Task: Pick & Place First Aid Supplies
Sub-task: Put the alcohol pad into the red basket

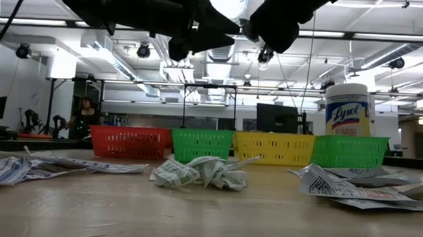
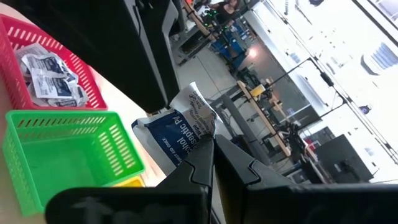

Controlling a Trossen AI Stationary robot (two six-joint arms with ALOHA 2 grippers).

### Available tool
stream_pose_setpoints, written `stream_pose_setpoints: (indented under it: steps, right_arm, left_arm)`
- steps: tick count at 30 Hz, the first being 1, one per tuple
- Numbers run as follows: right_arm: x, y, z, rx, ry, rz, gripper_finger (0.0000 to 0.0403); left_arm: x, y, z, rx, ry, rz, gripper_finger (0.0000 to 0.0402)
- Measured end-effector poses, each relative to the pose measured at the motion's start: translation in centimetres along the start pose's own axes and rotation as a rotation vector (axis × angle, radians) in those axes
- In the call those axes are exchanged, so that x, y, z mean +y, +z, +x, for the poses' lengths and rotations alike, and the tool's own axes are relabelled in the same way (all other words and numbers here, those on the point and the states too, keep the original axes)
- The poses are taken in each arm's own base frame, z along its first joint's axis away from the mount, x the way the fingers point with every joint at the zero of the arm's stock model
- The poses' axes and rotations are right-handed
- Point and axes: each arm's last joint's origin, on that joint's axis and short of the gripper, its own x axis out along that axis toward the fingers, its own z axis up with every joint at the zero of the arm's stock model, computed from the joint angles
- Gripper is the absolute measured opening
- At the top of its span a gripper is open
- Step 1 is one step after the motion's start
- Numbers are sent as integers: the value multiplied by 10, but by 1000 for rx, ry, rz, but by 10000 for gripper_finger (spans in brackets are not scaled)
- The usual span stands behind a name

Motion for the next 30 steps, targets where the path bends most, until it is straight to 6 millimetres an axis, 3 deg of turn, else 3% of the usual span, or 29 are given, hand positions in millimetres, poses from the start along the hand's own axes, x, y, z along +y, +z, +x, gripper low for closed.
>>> stream_pose_setpoints:
  steps: [30]
  right_arm:
    - [-2, 4, 0, -2, -16, -27, 8]
  left_arm:
    - [-2, -1, 0, 43, -55, -50, 154]
